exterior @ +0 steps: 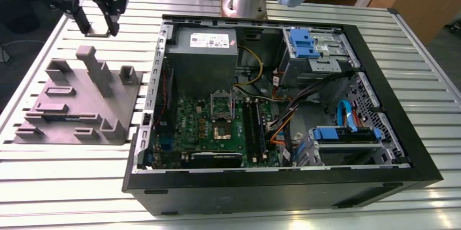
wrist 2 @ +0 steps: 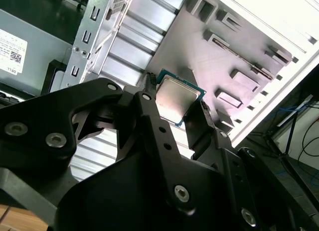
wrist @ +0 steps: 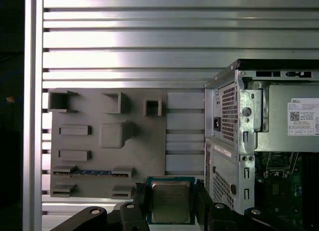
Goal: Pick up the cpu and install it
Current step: 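Pick up the cpu and move it towards the insertion slot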
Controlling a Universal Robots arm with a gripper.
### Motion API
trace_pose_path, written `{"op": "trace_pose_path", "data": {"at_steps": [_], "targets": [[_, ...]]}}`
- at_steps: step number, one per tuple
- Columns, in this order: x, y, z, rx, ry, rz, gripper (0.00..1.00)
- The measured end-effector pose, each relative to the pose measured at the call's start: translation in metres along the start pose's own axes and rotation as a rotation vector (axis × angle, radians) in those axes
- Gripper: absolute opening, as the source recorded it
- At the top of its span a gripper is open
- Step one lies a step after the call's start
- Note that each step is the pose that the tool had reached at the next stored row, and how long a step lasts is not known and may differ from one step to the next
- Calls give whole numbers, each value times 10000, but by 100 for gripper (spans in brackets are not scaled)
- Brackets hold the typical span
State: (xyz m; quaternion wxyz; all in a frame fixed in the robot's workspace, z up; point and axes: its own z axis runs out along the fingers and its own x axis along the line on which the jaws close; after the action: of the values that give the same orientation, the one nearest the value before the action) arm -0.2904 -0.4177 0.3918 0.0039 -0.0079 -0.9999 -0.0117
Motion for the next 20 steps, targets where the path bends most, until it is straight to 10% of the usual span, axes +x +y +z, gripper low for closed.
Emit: {"op": "trace_pose_path", "data": {"at_steps": [20], "targets": [[-164, 3, -1, 0, 0, 0, 47]]}}
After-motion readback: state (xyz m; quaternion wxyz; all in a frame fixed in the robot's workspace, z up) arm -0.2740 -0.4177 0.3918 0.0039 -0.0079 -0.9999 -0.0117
